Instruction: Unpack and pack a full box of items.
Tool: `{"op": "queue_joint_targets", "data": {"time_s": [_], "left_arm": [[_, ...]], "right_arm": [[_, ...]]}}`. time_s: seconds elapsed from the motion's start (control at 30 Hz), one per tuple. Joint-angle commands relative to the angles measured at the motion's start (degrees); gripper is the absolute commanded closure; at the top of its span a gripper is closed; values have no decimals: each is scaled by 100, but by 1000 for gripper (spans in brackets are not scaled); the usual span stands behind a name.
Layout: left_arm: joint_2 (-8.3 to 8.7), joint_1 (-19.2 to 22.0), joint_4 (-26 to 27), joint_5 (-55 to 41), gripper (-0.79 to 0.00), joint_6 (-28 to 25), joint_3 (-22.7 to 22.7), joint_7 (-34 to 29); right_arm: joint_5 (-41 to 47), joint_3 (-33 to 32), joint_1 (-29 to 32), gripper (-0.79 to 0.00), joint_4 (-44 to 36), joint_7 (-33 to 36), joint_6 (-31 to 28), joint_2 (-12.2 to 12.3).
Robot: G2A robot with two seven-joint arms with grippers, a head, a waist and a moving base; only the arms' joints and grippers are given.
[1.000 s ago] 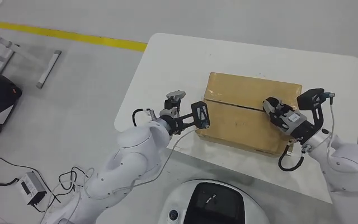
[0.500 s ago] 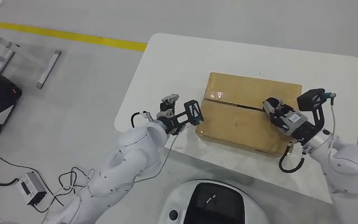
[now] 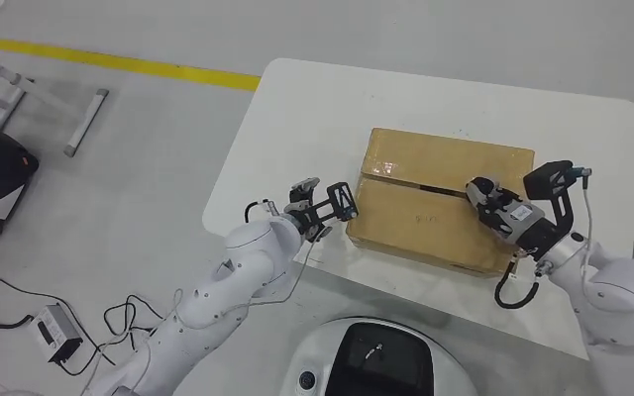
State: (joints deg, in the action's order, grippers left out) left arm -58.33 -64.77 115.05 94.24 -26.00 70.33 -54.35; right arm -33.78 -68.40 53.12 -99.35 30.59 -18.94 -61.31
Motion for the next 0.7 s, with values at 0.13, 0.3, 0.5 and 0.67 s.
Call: {"op": "queue_joint_targets", "data": {"time_s": [0.13,0.3,0.5,0.67], "left_arm": [[-81,306,-591,329,-785,342,-260,364],[-163,535,-935,498,-785,709,-448,628],[-256,737,-1284,293,-785,971,-533,881],[-311,886,-1542,298,-785,978,-610,1132]], "right_arm": [[-5,-25,-17,0,30,60,-20,-3],[-26,17,-54,0,42,77,-3,-19],[-42,54,-88,0,50,73,0,-36],[-51,79,-114,0,89,83,-22,-48]]}}
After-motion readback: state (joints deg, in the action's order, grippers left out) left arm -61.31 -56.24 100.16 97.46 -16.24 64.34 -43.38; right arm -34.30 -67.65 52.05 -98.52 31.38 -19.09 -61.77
